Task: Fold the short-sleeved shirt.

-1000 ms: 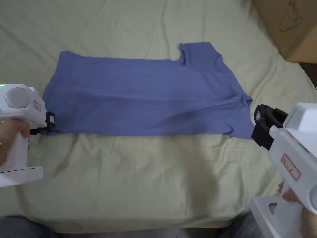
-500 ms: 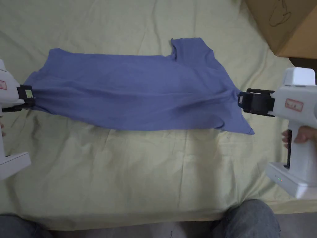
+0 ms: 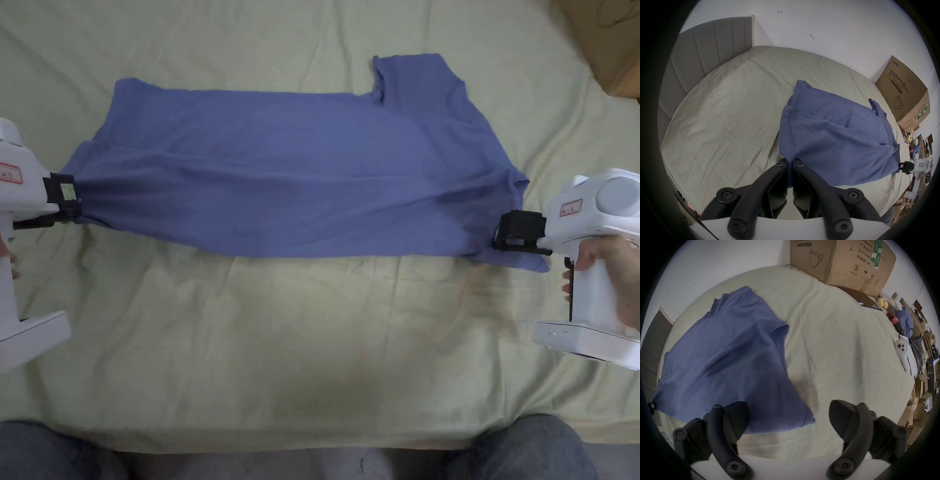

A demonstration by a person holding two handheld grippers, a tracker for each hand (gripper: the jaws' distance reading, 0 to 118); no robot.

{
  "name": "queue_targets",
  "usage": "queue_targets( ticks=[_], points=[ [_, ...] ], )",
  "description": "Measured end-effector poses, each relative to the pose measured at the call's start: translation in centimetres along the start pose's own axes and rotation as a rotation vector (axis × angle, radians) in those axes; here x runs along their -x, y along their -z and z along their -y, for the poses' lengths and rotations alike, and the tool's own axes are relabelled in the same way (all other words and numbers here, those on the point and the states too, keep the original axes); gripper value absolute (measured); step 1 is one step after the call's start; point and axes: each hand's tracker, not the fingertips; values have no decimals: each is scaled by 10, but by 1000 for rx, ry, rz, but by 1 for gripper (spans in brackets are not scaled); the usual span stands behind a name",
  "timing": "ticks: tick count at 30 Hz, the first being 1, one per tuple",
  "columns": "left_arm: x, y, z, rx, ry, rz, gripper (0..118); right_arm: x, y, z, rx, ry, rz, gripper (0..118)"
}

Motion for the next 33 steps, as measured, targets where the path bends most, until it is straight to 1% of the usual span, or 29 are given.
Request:
queue_targets(
  ticks=[1, 2, 3, 4, 5, 6, 7, 8, 10, 12, 14, 17, 19, 21, 23, 25, 28, 29, 30, 31, 32, 33],
  points=[
    [1, 0, 0, 7, 2, -6, 2, 1, 2, 2, 4, -7, -9, 78],
    [0, 9, 2, 13, 2, -11, 2, 1, 3, 2, 6, -12, -21, 71],
    [0, 13, 3, 20, -1, -14, 2, 1, 2, 3, 6, -8, -74, 53],
    [1, 15, 3, 25, -5, -15, 2, 1, 1, 3, 2, 21, -117, 29],
    [1, 16, 3, 28, -11, -15, 2, 2, -3, 3, 1, 50, -166, 14],
    [8, 19, 1, 27, -18, -19, 2, 5, -8, 0, 2, 28, -113, 13],
    [10, 20, 0, 26, -26, -17, 2, 6, -12, -1, -1, -36, -102, 13],
    [12, 18, -2, 24, -44, -11, 2, 6, -19, -4, 10, -79, -98, 13],
    [13, 9, -4, 7, -58, -1, 2, 0, -35, -8, 5, -62, -112, 13],
    [16, -4, -8, -18, -61, 9, 1, -5, -59, -12, -28, -47, -159, 13],
    [16, -23, -9, -41, -64, 12, 1, -10, -82, -11, -46, -57, -167, 13],
    [22, -53, 0, -76, -58, 59, 1, -18, -111, 5, -75, -82, -176, 13],
    [37, -66, 10, -71, -83, 73, 1, -25, -124, 26, -98, -64, -217, 13],
    [48, -77, 31, -75, -95, 73, 1, -39, -124, 49, -97, -38, -250, 13],
    [59, -80, 55, -56, -103, 65, 1, -44, -121, 75, -94, -28, -258, 13],
    [66, -78, 82, -20, -109, 51, 2, -56, -107, 97, -89, -20, -258, 13],
    [71, -74, 117, 44, -117, 29, 3, -63, -92, 125, -48, -15, -248, 13],
    [72, -72, 128, 50, -127, 25, 14, -53, -97, 139, -41, -15, -248, 14],
    [73, -70, 135, 53, -134, 25, 37, -51, -96, 145, -38, -11, -244, 19],
    [73, -70, 138, 49, -143, 3, 45, -52, -95, 147, -42, -4, -237, 19],
    [73, -69, 140, 50, -141, -52, 53, -52, -96, 148, -50, 5, -222, 22],
    [73, -69, 140, 51, -123, -81, 71, -52, -96, 146, -55, -2, -195, 33]
  ],
)
